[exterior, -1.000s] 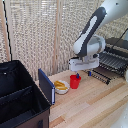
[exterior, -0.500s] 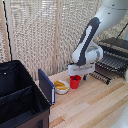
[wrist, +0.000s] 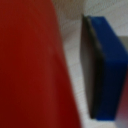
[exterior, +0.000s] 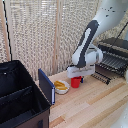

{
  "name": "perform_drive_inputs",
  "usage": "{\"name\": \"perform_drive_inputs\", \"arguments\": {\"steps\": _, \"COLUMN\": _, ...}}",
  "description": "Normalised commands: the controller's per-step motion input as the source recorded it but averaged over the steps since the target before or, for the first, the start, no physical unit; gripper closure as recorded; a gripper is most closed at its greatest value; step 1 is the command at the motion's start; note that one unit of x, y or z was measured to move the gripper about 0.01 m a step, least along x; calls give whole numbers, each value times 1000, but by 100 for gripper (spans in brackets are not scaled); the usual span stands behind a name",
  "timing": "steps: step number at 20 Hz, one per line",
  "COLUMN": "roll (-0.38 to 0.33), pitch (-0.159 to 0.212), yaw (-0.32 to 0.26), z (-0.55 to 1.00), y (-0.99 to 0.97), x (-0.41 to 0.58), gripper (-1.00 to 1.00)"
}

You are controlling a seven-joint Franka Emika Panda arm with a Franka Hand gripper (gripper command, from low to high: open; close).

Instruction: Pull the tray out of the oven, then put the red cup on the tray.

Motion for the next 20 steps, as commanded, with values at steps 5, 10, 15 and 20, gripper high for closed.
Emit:
{"name": "perform_drive_inputs", "arguments": {"steps": 5, "roll": -1, "pitch": -10, "yaw": -245, "z": 546, "y": 123, "x": 114, "gripper": 100}}
{"name": "perform_drive_inputs", "arguments": {"steps": 10, "roll": -32, "pitch": 0, "yaw": -316, "z": 777, "y": 31, "x": 91, "gripper": 100}}
{"name": "perform_drive_inputs", "arguments": {"steps": 15, "roll": -47, "pitch": 23, "yaw": -252, "z": 906, "y": 62, "x": 298, "gripper": 100}}
{"name": "perform_drive_inputs", "arguments": {"steps": 20, "roll": -56, "pitch": 60, "yaw": -256, "z": 883, "y": -11, "x": 363, "gripper": 100}}
